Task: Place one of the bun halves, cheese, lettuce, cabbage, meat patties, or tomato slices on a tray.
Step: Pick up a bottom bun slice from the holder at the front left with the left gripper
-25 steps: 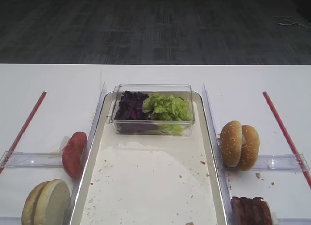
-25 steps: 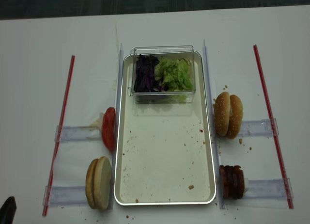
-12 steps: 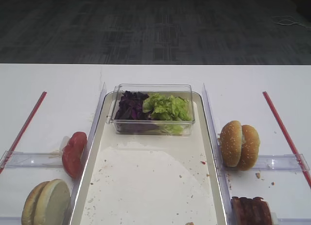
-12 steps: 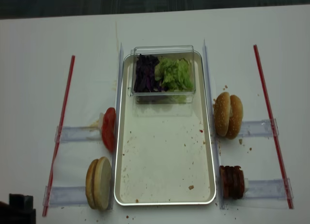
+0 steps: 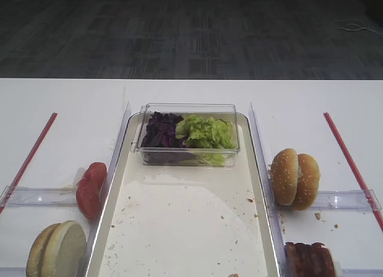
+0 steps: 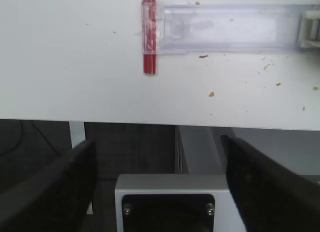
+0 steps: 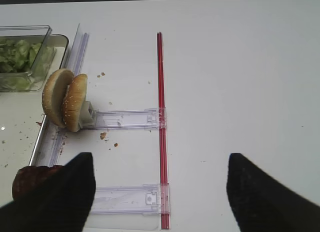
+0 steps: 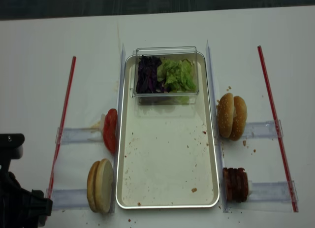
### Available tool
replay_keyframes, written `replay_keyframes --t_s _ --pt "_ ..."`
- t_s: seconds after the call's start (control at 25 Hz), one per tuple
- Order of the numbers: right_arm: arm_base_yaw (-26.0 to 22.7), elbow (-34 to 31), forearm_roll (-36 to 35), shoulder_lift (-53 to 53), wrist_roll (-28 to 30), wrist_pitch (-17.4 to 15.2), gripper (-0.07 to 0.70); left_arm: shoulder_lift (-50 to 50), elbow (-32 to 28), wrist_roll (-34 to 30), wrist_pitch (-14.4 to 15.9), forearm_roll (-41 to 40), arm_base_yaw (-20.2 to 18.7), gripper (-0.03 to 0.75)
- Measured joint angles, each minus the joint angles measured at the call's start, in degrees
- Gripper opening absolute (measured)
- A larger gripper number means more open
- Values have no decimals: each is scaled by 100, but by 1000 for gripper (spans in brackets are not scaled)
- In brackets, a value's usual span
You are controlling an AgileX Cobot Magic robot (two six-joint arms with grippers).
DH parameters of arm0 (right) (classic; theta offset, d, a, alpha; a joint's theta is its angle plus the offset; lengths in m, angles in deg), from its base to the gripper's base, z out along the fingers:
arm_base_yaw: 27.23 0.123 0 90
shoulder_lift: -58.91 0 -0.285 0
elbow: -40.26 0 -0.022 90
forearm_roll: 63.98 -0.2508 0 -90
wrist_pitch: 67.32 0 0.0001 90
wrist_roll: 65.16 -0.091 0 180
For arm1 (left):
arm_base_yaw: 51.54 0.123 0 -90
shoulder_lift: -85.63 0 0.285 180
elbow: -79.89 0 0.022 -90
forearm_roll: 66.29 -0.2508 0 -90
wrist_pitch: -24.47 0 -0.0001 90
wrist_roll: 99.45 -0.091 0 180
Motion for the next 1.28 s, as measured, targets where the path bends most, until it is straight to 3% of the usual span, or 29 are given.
replay_keyframes --t_s 0.24,0.68,0.92,1.08,1.28 --pt "0 0 0 0 0 0 580 174 125 33 -78 100 0 530" --pt "0 0 0 0 0 0 580 1481 1430 103 -157 156 0 530" --pt "0 0 0 0 -11 0 580 1580 1602 123 -177 341 -66 530" --pt "0 0 0 0 -11 0 580 1580 1626 156 -177 630 -565 530" --pt "0 0 0 0 -11 0 580 1580 1659 697 -212 807 -1707 530"
